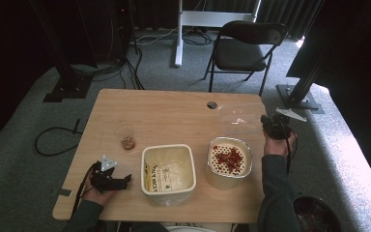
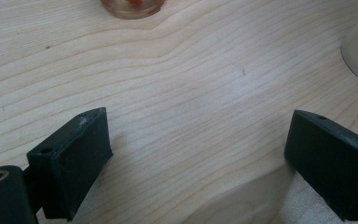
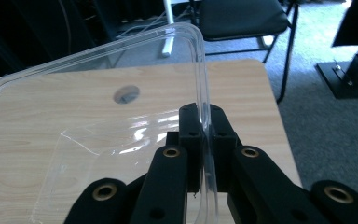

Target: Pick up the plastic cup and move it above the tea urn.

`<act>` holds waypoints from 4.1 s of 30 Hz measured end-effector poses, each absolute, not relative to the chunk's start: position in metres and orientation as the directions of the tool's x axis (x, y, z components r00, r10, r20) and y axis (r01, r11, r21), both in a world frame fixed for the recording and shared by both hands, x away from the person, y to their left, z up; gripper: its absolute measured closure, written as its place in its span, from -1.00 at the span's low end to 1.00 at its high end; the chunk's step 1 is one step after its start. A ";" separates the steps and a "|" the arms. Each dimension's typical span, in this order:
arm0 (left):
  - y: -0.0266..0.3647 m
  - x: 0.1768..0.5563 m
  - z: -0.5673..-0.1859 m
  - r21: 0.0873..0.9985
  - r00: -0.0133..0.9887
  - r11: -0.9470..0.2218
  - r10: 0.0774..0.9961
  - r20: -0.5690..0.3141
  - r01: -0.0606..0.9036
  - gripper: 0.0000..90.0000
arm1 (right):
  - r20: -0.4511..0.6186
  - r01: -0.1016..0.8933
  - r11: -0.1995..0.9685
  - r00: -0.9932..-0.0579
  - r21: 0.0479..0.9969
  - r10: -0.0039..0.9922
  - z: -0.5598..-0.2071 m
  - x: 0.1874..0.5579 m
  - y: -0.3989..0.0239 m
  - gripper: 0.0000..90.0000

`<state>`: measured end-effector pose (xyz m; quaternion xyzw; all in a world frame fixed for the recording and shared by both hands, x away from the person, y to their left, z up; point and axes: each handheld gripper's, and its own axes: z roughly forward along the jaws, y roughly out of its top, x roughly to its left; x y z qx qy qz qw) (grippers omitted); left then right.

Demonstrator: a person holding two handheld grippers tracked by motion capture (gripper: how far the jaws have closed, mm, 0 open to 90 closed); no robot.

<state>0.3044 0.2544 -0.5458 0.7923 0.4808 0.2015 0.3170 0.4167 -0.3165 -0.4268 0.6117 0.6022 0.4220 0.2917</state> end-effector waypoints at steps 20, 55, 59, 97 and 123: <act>0.254 0.304 -0.546 0.696 0.457 -0.337 0.890 0.015 0.634 -0.84 | 0.139 0.476 0.019 -0.294 0.879 0.946 -0.395 0.406 -0.264 0.94; 0.254 0.304 -0.546 0.697 0.456 -0.337 0.890 0.015 0.633 -0.84 | 0.170 0.450 0.094 -0.512 0.888 0.842 -0.371 0.381 -0.215 0.94; 0.254 0.304 -0.546 0.697 0.456 -0.337 0.890 0.015 0.633 -0.84 | 0.181 0.457 0.103 -0.536 0.883 0.824 -0.372 0.379 -0.210 0.94; 0.254 0.304 -0.546 0.696 0.457 -0.338 0.889 0.015 0.634 -0.84 | 0.158 0.394 0.267 -0.770 0.879 0.618 -0.365 0.350 -0.158 0.38; 0.256 0.304 -0.545 0.701 0.450 -0.330 0.893 0.014 0.633 -0.81 | 0.112 0.358 0.223 -0.716 0.907 0.689 -0.375 0.344 -0.203 0.22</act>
